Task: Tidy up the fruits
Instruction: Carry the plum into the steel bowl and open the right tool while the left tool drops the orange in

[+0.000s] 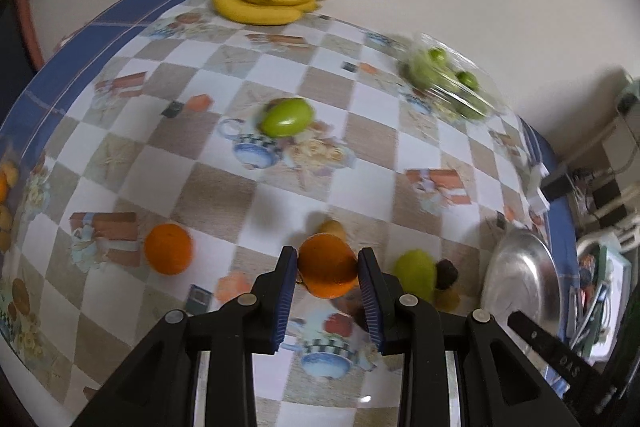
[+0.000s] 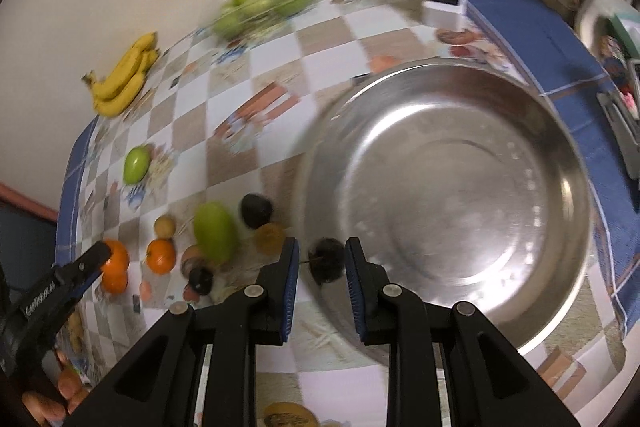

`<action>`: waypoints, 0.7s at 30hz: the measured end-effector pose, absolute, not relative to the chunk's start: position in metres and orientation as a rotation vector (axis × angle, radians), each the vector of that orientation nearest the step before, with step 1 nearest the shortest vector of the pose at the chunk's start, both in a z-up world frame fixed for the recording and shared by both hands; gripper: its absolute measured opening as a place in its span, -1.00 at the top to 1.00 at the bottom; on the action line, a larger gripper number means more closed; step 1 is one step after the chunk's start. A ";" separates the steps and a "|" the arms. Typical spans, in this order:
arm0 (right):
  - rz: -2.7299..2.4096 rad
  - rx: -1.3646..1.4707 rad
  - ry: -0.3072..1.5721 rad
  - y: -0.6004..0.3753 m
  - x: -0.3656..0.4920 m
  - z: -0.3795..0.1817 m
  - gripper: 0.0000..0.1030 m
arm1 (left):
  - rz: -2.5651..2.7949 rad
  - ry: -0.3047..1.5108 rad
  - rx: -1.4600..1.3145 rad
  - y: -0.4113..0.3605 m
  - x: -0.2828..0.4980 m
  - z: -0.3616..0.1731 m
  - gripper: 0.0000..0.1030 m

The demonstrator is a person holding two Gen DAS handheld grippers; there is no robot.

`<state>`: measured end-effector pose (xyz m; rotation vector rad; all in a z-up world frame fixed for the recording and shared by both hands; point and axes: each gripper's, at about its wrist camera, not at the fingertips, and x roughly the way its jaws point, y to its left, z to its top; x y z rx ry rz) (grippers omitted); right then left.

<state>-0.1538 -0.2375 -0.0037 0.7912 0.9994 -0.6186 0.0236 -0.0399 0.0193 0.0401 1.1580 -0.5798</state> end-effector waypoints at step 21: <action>-0.786 0.917 0.936 -0.283 -0.207 -0.004 0.52 | -0.917 1.045 0.419 -0.168 -0.087 0.017 0.35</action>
